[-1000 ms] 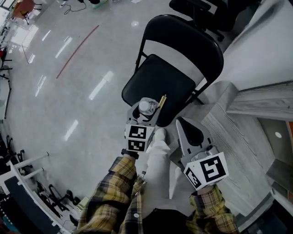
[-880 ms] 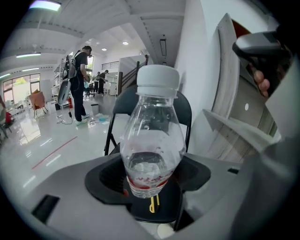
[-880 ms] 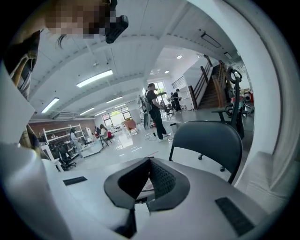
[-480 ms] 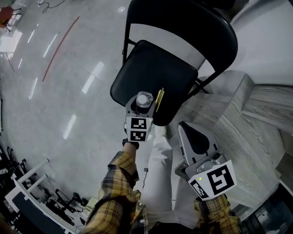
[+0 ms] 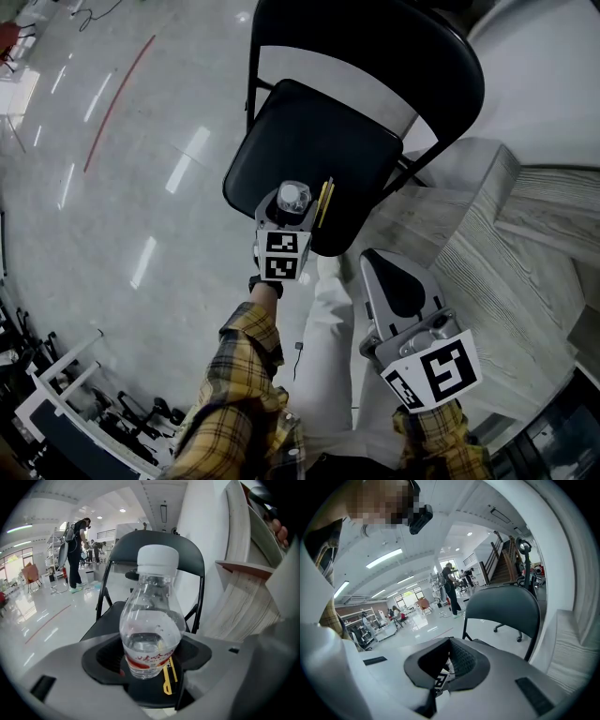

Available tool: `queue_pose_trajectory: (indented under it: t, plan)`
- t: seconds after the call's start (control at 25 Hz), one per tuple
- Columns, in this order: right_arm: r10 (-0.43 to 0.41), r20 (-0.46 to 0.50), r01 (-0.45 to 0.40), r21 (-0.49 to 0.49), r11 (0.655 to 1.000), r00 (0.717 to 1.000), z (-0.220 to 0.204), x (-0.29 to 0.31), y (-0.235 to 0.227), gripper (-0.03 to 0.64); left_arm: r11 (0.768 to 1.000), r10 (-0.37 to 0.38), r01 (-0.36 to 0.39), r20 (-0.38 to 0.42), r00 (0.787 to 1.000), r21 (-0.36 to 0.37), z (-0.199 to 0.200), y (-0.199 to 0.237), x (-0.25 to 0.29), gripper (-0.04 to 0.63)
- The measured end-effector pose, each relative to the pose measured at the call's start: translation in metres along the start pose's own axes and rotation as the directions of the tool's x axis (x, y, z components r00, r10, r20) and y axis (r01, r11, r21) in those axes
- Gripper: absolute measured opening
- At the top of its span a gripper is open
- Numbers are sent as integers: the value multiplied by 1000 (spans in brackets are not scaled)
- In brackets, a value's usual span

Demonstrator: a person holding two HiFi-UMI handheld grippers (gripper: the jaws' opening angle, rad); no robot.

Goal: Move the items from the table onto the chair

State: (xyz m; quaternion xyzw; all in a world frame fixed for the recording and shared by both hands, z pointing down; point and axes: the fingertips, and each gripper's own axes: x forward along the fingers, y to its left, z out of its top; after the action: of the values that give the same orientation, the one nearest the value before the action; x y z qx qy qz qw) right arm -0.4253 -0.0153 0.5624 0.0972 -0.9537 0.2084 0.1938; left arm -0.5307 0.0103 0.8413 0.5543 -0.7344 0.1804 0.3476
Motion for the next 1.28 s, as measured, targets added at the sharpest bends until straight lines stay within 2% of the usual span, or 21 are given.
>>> queue_pose_trajectory:
  t: [0.24, 0.4, 0.64, 0.76, 0.88, 1.04, 1.16, 1.28]
  plan:
    - [-8, 25, 8, -3, 1000, 1000, 13, -20, 3, 17, 999, 8, -10, -74, 997, -35, -17, -5, -12, 369]
    - [-12, 57, 12, -2, 1000, 998, 26, -42, 6, 17, 997, 35, -40, -70, 997, -66, -12, -6, -36, 374]
    - [-18, 112, 18, -1, 1000, 993, 53, -100, 7, 17, 994, 64, -67, -28, 998, -89, 11, -33, -97, 373]
    - [-18, 144, 20, -13, 1000, 989, 75, -144, 9, 17, 994, 63, -60, 27, 998, -90, 42, -66, -144, 373]
    - [-22, 184, 30, -43, 999, 983, 98, -197, 8, 17, 998, 43, -37, 119, 992, -58, 91, -113, -190, 373]
    - [-50, 238, 72, -83, 994, 970, 116, -281, -2, 17, 999, -40, 34, 266, 963, 27, 160, -205, -247, 371]
    - [-97, 278, 128, -98, 987, 956, 118, -350, -14, 17, 988, -147, 118, 353, 924, 102, 199, -290, -284, 358]
    - [-164, 326, 206, -98, 974, 931, 115, -419, -29, 17, 967, -243, 183, 421, 874, 177, 226, -375, -314, 236]
